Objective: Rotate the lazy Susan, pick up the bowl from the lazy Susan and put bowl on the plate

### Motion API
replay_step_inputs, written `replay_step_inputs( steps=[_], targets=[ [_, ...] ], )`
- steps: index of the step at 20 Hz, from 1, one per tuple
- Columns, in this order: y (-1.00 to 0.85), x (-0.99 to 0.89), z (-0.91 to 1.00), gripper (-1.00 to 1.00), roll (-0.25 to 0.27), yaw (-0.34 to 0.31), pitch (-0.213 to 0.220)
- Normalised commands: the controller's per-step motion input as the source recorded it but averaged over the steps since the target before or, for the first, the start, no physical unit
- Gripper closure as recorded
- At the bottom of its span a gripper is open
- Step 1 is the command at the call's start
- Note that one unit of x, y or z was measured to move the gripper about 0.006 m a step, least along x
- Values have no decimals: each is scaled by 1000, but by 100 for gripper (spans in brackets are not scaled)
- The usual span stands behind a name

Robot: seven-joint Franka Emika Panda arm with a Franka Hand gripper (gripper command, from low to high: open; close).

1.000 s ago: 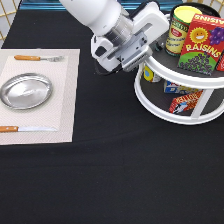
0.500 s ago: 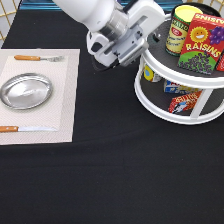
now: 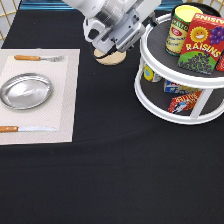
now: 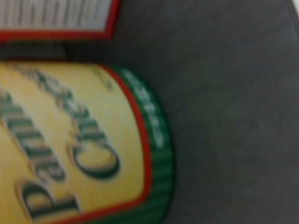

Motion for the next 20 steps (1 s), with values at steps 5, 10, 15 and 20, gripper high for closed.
replay_step_inputs(
  steps=[5,10,15,20],
  targets=[
    [99,-906,-235,-100,-34,0,-74],
    [427,-149,40,-100,-46,-8,0],
    [473,21,92,-100,-57,-20,11],
    [123,-48,-102,-100,-19,-18,-1]
  ],
)
